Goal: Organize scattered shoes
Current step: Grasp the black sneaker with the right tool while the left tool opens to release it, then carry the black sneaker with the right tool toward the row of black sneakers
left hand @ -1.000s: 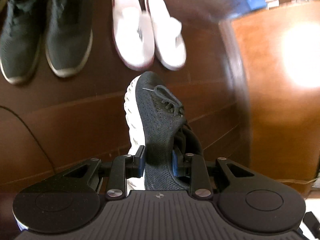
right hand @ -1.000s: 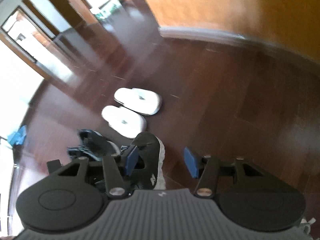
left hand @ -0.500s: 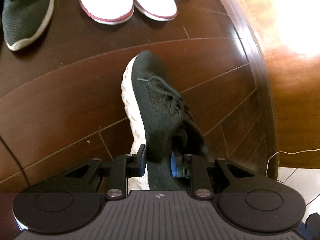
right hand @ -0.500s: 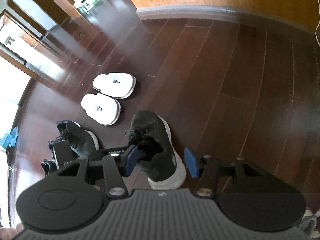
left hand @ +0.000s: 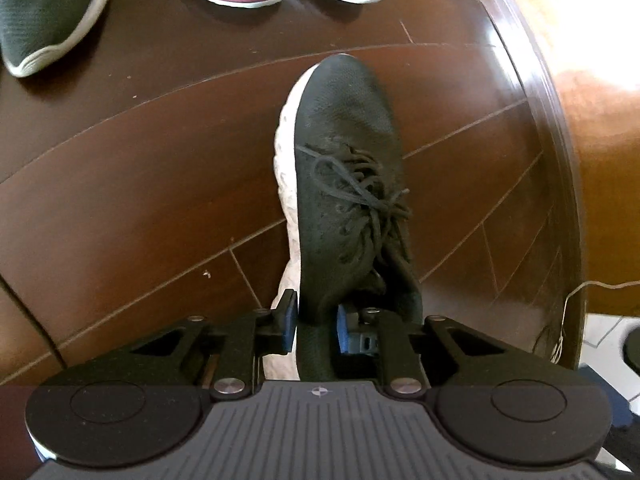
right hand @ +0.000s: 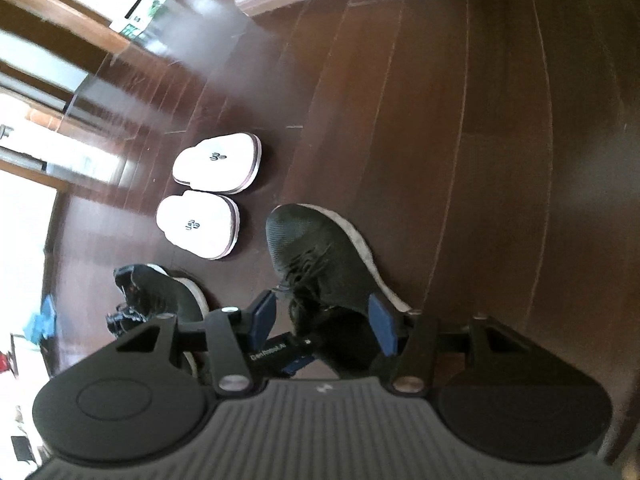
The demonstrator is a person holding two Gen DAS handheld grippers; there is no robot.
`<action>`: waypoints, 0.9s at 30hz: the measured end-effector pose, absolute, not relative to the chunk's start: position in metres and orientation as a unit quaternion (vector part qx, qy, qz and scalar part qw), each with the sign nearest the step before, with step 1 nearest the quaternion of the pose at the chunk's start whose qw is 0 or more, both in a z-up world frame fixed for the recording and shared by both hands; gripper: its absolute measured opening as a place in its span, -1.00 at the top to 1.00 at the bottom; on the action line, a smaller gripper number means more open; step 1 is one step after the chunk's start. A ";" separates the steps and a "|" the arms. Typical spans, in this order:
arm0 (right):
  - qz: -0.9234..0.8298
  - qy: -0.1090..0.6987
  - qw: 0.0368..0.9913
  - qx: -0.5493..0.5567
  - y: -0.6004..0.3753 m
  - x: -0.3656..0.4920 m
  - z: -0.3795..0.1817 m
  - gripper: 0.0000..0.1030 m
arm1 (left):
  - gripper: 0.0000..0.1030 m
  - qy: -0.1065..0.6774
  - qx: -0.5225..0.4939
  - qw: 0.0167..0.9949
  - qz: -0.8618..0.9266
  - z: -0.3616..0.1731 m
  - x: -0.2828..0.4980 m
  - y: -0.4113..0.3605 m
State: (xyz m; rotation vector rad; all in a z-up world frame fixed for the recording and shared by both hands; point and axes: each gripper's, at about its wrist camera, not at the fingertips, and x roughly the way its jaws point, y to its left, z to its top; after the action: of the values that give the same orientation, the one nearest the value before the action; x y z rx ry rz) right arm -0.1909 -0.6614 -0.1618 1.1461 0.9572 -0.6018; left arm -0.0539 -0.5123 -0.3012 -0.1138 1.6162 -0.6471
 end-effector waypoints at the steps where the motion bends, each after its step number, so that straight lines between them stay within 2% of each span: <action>1: -0.269 0.426 0.688 0.522 -0.660 -0.189 -0.167 -0.06 | 0.20 0.710 -0.050 0.643 -0.283 -0.300 -0.054 -0.511; 8: -0.273 0.422 0.661 0.557 -0.647 -0.179 -0.195 -0.06 | -0.15 0.711 -0.059 0.643 -0.279 -0.287 -0.051 -0.485; 9: -0.275 0.421 0.656 0.563 -0.644 -0.178 -0.200 -0.06 | -0.08 0.710 -0.058 0.645 -0.276 -0.284 -0.049 -0.480; 18: -0.304 0.392 0.602 0.626 -0.633 -0.180 -0.231 -0.09 | -0.13 0.696 -0.072 0.674 -0.238 -0.273 -0.018 -0.438; 23: -0.332 0.353 0.579 0.656 -0.629 -0.180 -0.247 -0.22 | -0.17 0.686 -0.076 0.685 -0.232 -0.267 0.000 -0.426; 26: -0.353 0.358 0.579 0.642 -0.628 -0.171 -0.251 -0.26 | -0.17 0.681 -0.076 0.691 -0.229 -0.260 0.013 -0.413; 27: -0.360 0.363 0.580 0.633 -0.628 -0.166 -0.252 -0.36 | -0.17 0.680 -0.077 0.693 -0.228 -0.258 0.015 -0.410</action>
State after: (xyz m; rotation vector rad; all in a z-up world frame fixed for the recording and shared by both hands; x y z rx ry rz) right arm -0.1660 -0.6283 -0.2516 1.4802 0.8489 -0.8424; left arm 0.0153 -0.4103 -0.2585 -0.1715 1.5188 -0.5094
